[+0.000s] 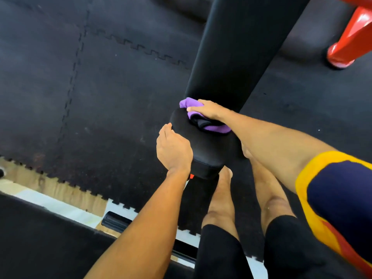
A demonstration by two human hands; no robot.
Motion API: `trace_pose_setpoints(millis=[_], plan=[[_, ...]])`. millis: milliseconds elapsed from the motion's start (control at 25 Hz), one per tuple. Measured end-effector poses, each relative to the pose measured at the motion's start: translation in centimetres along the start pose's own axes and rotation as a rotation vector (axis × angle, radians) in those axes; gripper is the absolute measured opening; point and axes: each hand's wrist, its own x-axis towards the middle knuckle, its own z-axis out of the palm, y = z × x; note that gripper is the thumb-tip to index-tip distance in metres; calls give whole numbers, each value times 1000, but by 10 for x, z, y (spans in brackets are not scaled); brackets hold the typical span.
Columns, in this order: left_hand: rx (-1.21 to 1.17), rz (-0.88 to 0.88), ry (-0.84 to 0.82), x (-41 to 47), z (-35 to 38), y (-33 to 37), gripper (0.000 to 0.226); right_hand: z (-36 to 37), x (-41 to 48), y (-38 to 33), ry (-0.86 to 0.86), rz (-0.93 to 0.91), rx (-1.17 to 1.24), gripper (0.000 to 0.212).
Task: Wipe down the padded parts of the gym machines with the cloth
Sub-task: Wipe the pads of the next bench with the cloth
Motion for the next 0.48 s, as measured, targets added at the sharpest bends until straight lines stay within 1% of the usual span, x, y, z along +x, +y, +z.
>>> trace_pose_setpoints(millis=[120, 200, 280, 320, 400, 480], plan=[[97, 93, -71, 1, -4, -2, 43, -6, -27, 28, 62, 121, 96, 64], [163, 175, -127, 5, -7, -5, 45, -7, -57, 35, 118, 192, 118, 64], [226, 249, -166, 9, -9, -8, 47, -1, -68, 35, 198, 232, 100, 62], [265, 289, -180, 11, -10, -9, 48, 5, -73, 31, 239, 234, 90, 63], [356, 361, -194, 13, -10, -10, 51, 26, -78, 25, 291, 203, 76, 75], [453, 418, -220, 15, -10, -9, 53, 50, -95, 28, 297, 170, 57, 84]])
